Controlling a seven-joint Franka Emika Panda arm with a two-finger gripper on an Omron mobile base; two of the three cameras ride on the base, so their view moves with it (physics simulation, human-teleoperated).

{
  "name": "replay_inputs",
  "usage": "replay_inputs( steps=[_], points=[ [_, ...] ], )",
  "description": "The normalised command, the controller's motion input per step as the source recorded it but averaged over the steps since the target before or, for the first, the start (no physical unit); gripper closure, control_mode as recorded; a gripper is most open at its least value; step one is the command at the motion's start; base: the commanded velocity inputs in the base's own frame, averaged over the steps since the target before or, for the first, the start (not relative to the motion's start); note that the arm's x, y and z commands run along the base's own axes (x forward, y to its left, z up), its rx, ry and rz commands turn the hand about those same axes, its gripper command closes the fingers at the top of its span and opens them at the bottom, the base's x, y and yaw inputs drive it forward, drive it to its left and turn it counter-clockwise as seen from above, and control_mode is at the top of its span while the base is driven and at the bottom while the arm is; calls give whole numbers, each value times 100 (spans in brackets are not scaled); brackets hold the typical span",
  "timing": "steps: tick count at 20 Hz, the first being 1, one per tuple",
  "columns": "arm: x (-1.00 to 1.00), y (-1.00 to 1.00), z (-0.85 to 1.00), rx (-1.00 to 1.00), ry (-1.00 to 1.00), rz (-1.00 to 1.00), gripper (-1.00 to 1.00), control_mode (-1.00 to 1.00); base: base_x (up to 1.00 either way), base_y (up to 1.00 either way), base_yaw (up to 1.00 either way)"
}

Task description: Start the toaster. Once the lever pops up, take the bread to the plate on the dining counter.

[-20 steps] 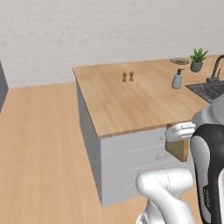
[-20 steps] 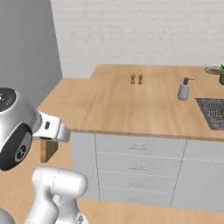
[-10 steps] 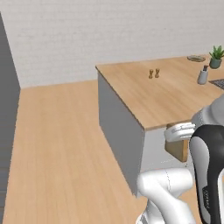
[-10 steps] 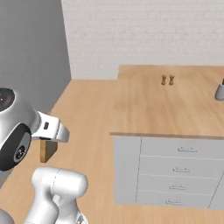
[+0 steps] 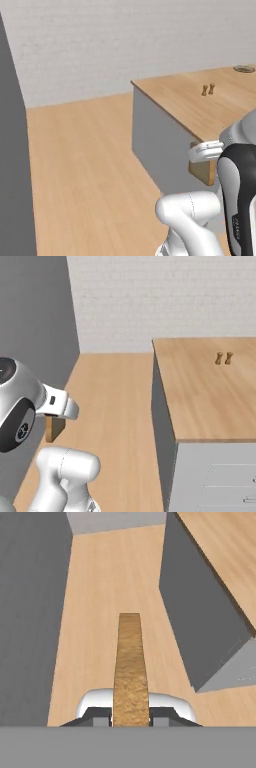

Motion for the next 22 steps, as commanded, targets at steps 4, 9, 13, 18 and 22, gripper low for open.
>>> replay_inputs(
  steps=[4, 9, 13, 18, 22],
  points=[
    [0, 0, 0, 0, 0, 0, 100, 100, 100, 90, -30],
    [0, 0, 0, 0, 0, 0, 100, 100, 100, 87, -31],
    [0, 0, 0, 0, 0, 0, 100, 100, 100, 73, -34],
    [0, 0, 0, 0, 0, 0, 100, 100, 100, 71, -35],
    [0, 0, 0, 0, 0, 0, 100, 100, 100, 76, -34]
  ],
)
